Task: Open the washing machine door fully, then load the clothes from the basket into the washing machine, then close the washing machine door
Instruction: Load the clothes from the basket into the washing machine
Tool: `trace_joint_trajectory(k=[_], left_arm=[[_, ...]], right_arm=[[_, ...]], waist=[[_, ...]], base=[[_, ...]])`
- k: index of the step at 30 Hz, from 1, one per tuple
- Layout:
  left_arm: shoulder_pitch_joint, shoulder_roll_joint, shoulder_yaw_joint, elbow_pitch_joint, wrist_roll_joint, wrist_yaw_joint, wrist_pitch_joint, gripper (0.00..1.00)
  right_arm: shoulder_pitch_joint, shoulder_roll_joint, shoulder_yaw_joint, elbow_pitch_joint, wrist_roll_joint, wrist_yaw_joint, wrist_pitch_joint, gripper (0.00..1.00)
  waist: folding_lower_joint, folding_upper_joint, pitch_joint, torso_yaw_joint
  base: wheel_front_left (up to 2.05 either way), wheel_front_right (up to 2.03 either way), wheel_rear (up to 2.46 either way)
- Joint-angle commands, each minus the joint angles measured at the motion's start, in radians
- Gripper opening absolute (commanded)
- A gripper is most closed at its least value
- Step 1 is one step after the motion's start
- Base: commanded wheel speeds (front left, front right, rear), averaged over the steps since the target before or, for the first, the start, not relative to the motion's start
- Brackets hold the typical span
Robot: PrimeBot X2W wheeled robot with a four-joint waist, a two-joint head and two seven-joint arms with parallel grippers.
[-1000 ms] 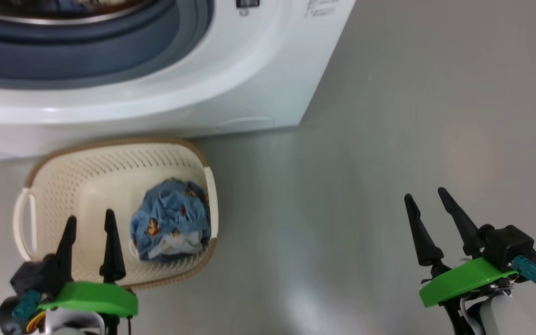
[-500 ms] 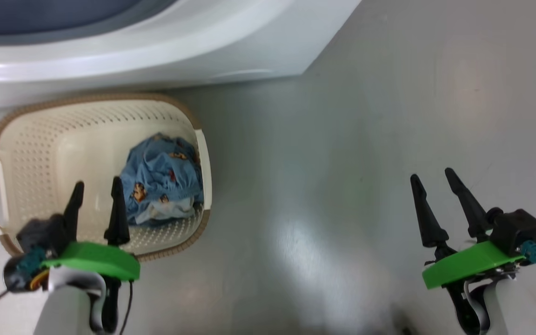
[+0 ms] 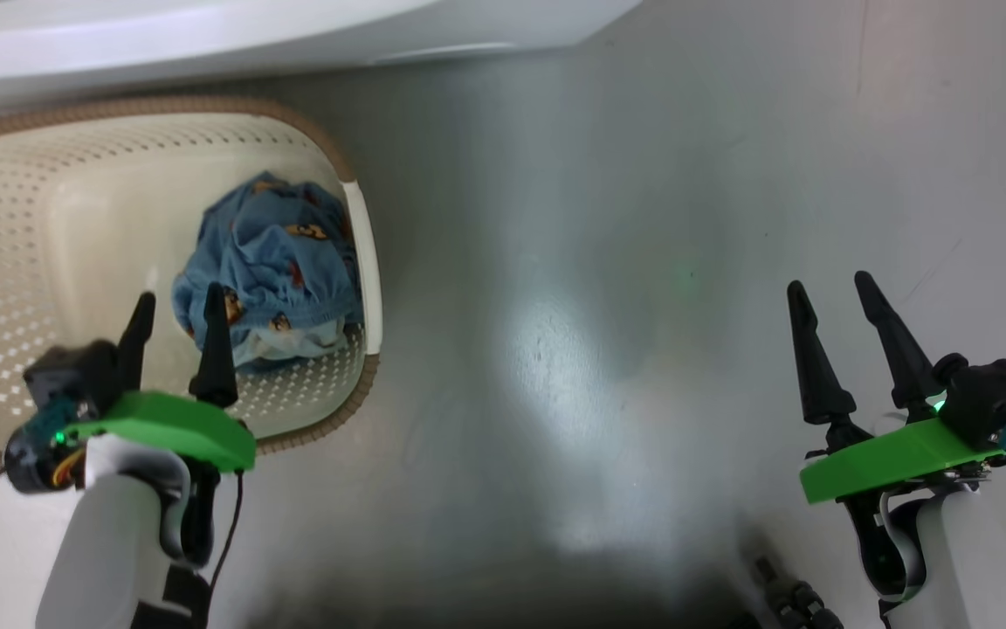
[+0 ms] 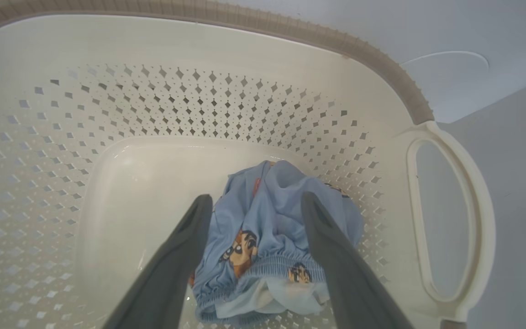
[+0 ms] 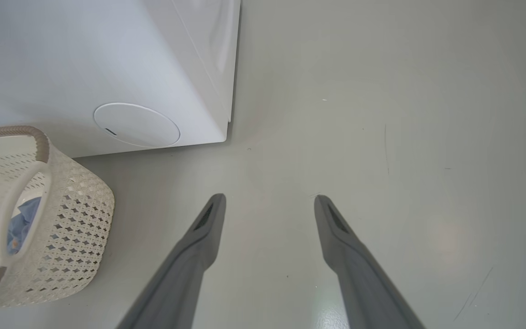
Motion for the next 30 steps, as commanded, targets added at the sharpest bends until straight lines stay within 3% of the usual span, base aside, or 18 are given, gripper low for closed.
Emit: trace_joint_trajectory(k=[1,17,30], left_arm=[[0.005,0.025,0.026,0.007,0.006,-0.01,-0.006,1.0],[-0.162,0.049,-0.046,0.23,-0.057,-0.034,0.001,1.0],[-0.325,0.116,-0.212,0.402,-0.255,-0.035,0.173,1.0]], right_arm=[[0.013,0.004,0.014,-0.015,-0.014,0.002,-0.005,1.0],[0.008,0.016,0.002,-0.027,-0.017,0.002,-0.005,1.0],[-0.004,0.017,0.011,-0.031,-0.018,0.002,-0.005,1.0]], waist=[[0.0,0.0,0.028,-0.003],[0.0,0.0,0.093,-0.003],[0.0,0.0,0.138,-0.031]], base=[[0.0,0.0,0.0],[0.0,0.0,0.0],[0.0,0.0,0.0]])
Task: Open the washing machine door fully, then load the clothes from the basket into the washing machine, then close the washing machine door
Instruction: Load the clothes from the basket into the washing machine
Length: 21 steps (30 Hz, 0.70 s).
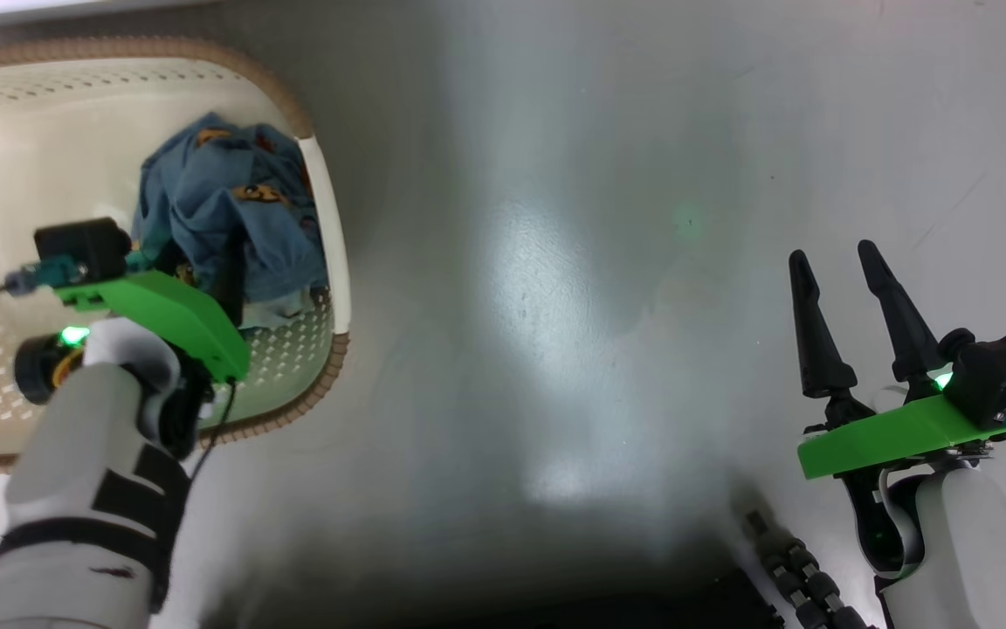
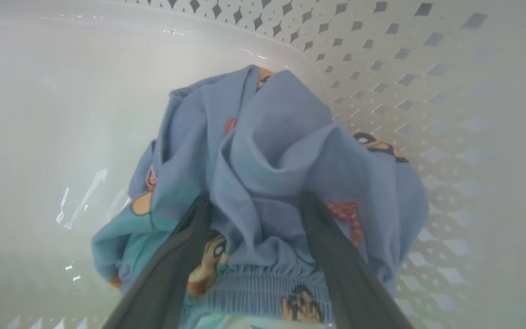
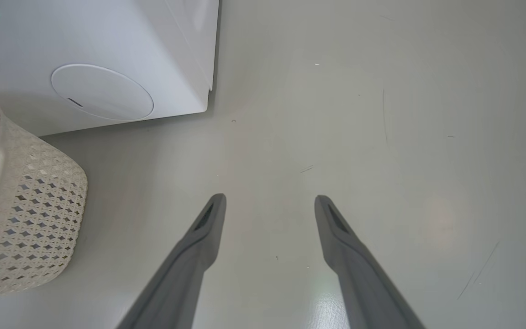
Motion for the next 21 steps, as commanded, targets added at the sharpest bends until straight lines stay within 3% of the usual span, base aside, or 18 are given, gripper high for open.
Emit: trace_joint_trajectory(k=[1,10,12,13,21], left_arm=[[0.014,0.051,0.005,0.011,-0.026,-0.002,0.019,1.0],[-0.06,0.099,-0.049,0.079,-0.141,-0.002,0.121,1.0],[-0.073,0.108,-0.064,0.093,-0.149,-0.002,0.13,0.39],[-0.079,0.111,-0.071,0.101,-0.153,-0.002,0.135,0.0],[-0.102,0.115,-0.117,0.127,-0.18,-0.002,0.092,0.0]], right_arm=[[0.037,0.005,0.022,-0.017,-0.012,0.002,-0.005,1.0],[0.037,0.011,0.028,-0.031,-0.009,0.002,-0.005,1.0],[0.038,0.012,0.029,-0.032,-0.008,0.002,-0.005,1.0],[0.038,0.013,0.028,-0.031,-0.008,0.002,-0.005,1.0],[0.029,0.017,0.021,-0.026,-0.006,0.002,-0.005,1.0]], waist=[[0.0,-0.0001,0.009,-0.007],[0.0,-0.0001,0.038,-0.042],[0.0,-0.0001,0.041,-0.049],[0.0,-0.0001,0.042,-0.051],[0.0,-0.0001,0.02,-0.05]], base=[[0.0,0.0,0.0],[0.0,0.0,0.0],[0.0,0.0,0.0],[0.0,0.0,0.0],[0.0,0.0,0.0]])
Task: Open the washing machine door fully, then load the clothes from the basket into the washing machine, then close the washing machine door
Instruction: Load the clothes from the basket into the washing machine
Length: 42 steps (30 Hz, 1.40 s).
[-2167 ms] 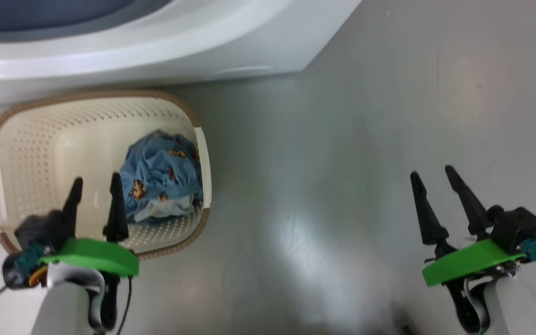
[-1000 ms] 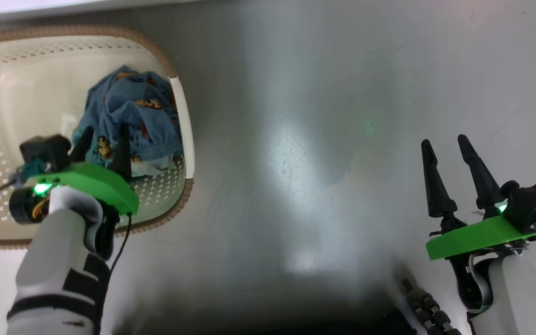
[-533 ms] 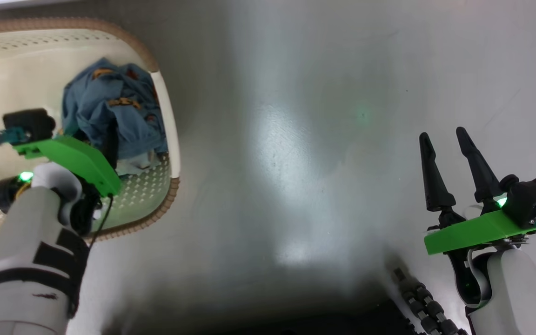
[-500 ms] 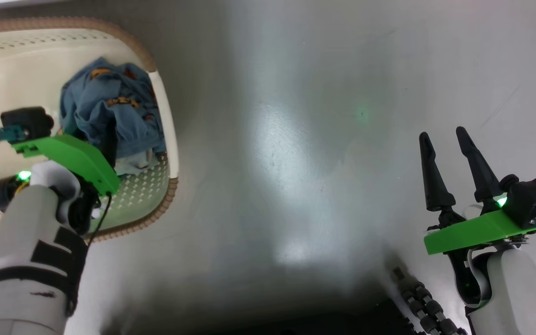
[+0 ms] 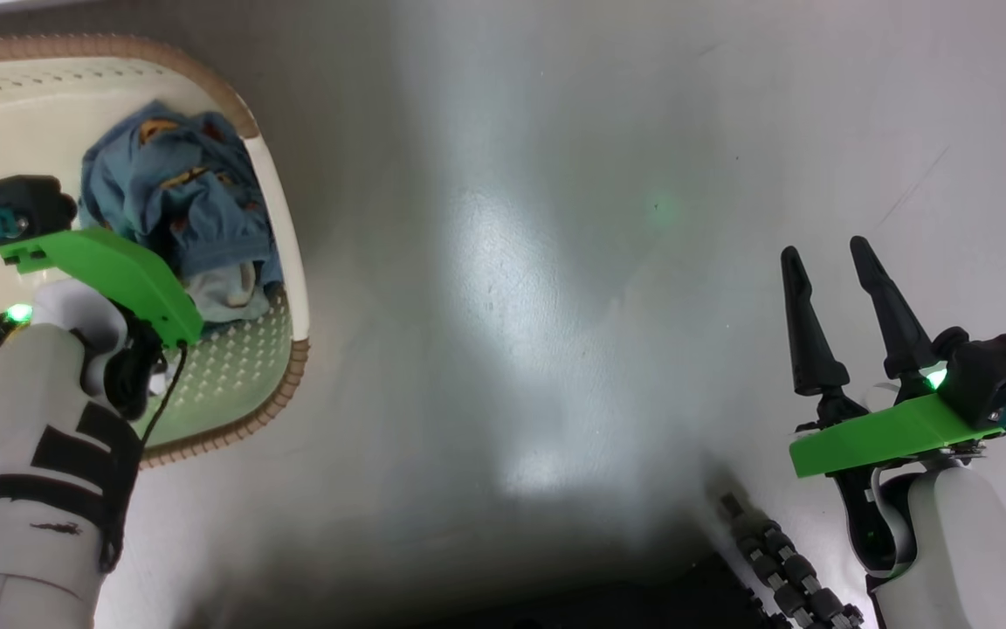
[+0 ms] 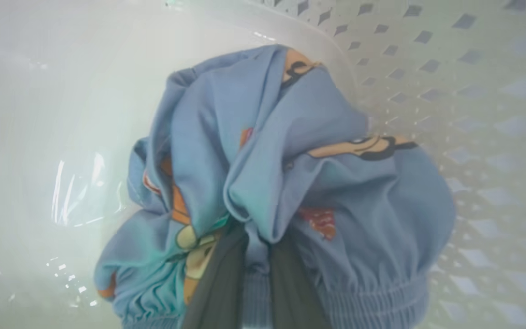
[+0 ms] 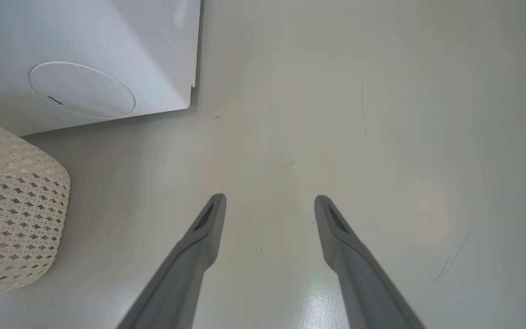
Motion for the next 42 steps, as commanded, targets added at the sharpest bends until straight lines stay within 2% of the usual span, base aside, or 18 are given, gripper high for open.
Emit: trace_joint_trajectory(k=[1,10,18,23,28,37,42], left_arm=[[0.03,0.042,0.005,-0.001,-0.01,-0.002,-0.028,0.0],[0.079,0.055,-0.047,-0.007,-0.012,-0.002,-0.194,0.0],[0.166,0.061,-0.044,-0.045,-0.038,-0.002,-0.273,0.0],[0.251,0.063,0.014,-0.155,-0.022,-0.002,-0.277,0.0],[0.378,0.056,0.102,-0.301,0.024,0.018,-0.277,0.0],[0.567,0.015,0.24,-0.539,0.119,0.037,-0.277,0.0],[0.658,-0.017,0.303,-0.655,0.184,0.034,-0.277,0.0]], right_arm=[[0.028,0.001,0.017,-0.011,-0.007,0.002,-0.005,1.0],[0.017,-0.008,0.021,0.001,-0.006,0.002,-0.005,1.0],[0.033,-0.02,0.029,0.018,-0.008,0.002,-0.005,1.0],[0.045,-0.031,0.032,0.03,-0.007,0.002,-0.005,1.0],[0.061,-0.035,0.039,0.042,-0.006,0.002,-0.005,1.0],[0.101,-0.046,0.053,0.071,0.0,0.002,-0.005,1.0],[0.131,-0.049,0.051,0.089,0.007,0.002,-0.005,1.0]], waist=[[0.0,0.0,-0.019,0.005],[0.0,0.0,-0.106,0.024],[0.0,0.0,-0.22,0.053],[0.0,0.0,-0.294,0.069],[0.0,0.0,-0.376,0.079],[0.0,0.0,-0.52,0.089],[0.0,0.0,-0.596,0.094]], base=[[0.0,0.0,0.0],[0.0,0.0,0.0],[0.0,0.0,0.0],[0.0,0.0,0.0],[0.0,0.0,0.0],[0.0,0.0,0.0],[0.0,0.0,0.0]])
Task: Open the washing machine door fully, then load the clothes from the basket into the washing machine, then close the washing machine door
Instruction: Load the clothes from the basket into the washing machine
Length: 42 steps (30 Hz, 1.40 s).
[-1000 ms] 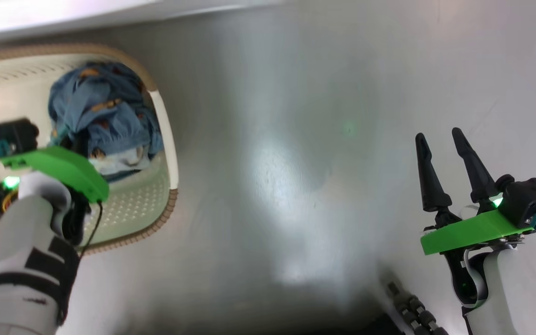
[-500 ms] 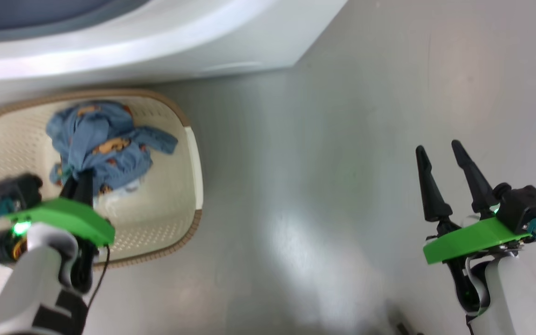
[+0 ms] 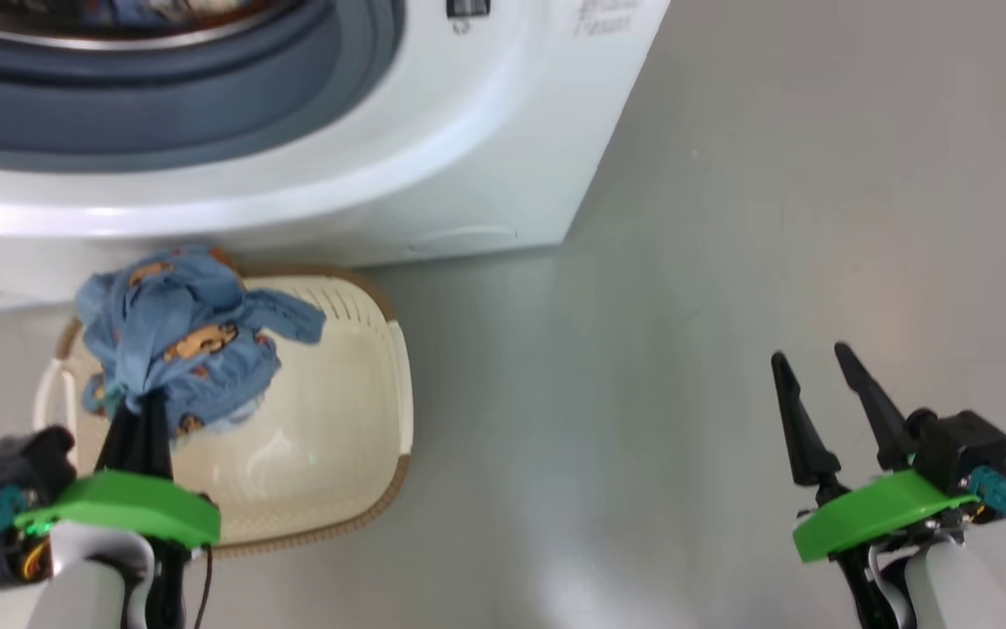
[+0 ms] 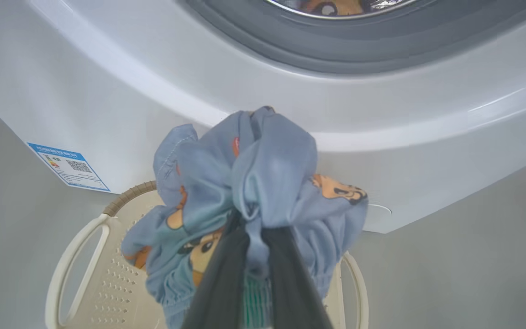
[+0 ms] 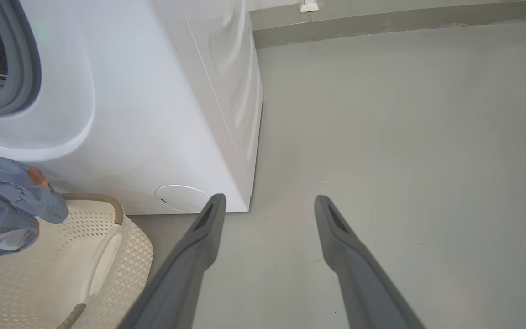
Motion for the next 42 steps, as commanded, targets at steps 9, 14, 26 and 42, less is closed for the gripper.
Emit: trace_joint_trajectory(k=[9,14,26,42], left_arm=[[0.149,-0.016,0.13,-0.2,0.124,-0.014,-0.006,0.0],[0.22,-0.037,0.178,-0.296,0.174,-0.023,-0.006,0.0],[0.404,-0.076,0.248,-0.49,0.262,-0.033,-0.006,0.0],[0.526,-0.09,0.283,-0.571,0.299,-0.033,-0.006,0.0]], right_arm=[[0.07,-0.007,0.035,0.009,0.003,0.002,-0.005,1.0],[0.096,-0.01,0.042,0.023,0.004,0.002,-0.005,1.0],[0.169,-0.015,0.056,0.038,-0.01,0.002,-0.005,1.0],[0.212,-0.013,0.056,0.021,-0.031,0.002,-0.005,1.0]], waist=[[-0.0001,0.0,-0.199,0.019],[-0.0001,0.0,-0.268,0.022],[-0.0001,0.0,-0.422,0.012],[-0.0001,0.0,-0.491,-0.002]], base=[[0.0,0.0,0.0],[0.0,0.0,0.0],[0.0,0.0,0.0],[0.0,0.0,0.0]])
